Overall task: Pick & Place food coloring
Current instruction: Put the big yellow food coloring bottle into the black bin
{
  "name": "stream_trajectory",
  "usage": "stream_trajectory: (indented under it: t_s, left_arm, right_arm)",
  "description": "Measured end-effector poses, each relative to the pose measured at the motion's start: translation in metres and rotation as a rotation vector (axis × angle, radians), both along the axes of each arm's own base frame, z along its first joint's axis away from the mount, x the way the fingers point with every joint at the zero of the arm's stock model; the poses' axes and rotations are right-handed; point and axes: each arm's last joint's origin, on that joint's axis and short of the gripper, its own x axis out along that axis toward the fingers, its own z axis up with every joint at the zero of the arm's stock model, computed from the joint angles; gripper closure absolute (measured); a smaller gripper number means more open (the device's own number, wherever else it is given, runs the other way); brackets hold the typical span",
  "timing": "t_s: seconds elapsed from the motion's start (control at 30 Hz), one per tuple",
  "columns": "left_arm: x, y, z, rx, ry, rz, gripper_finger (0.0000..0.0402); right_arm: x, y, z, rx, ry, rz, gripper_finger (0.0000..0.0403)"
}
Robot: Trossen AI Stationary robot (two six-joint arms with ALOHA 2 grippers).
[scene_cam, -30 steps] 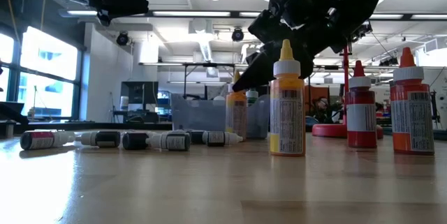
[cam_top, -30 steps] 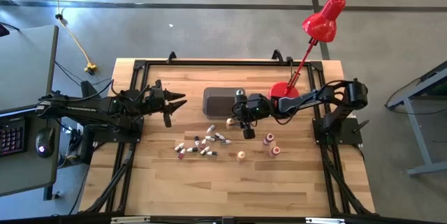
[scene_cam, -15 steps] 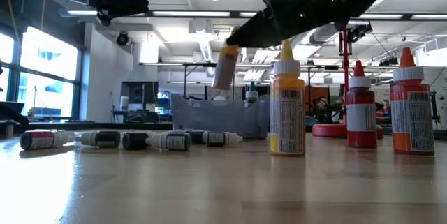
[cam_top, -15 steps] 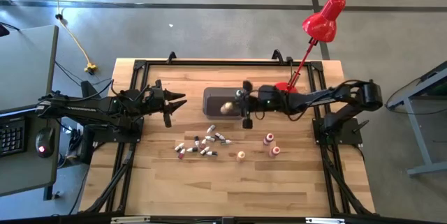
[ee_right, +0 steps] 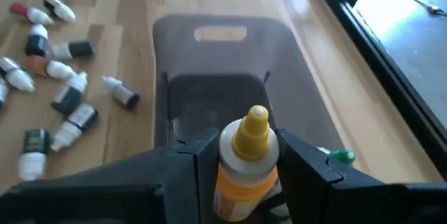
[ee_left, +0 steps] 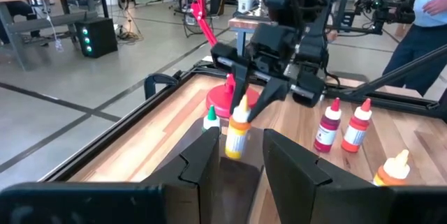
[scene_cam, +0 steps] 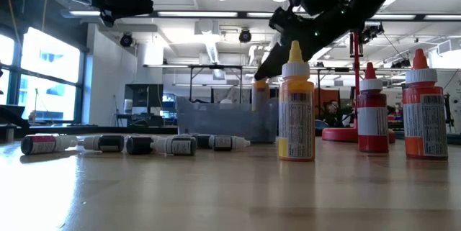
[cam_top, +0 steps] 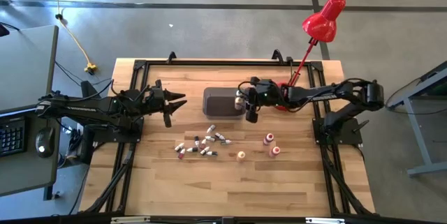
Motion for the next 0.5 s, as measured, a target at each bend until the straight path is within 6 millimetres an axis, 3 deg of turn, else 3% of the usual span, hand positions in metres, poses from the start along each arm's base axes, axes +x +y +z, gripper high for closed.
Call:
stream_trajectory:
  t_s: [0.2,0.5]
  left_arm:
    - [0.0,0.0,0.0,0.0,0.003,0.0,0.0291]
    - [0.0,0.0,0.0,0.0,0.002,0.0,0.0291]
  right_arm:
    - [0.004,-0.001,-0.016,0.007,0.055,-0.006,0.0283]
    - [0.005,-0.002,-0.019,-0.001,0.072,-0.023,0.0279]
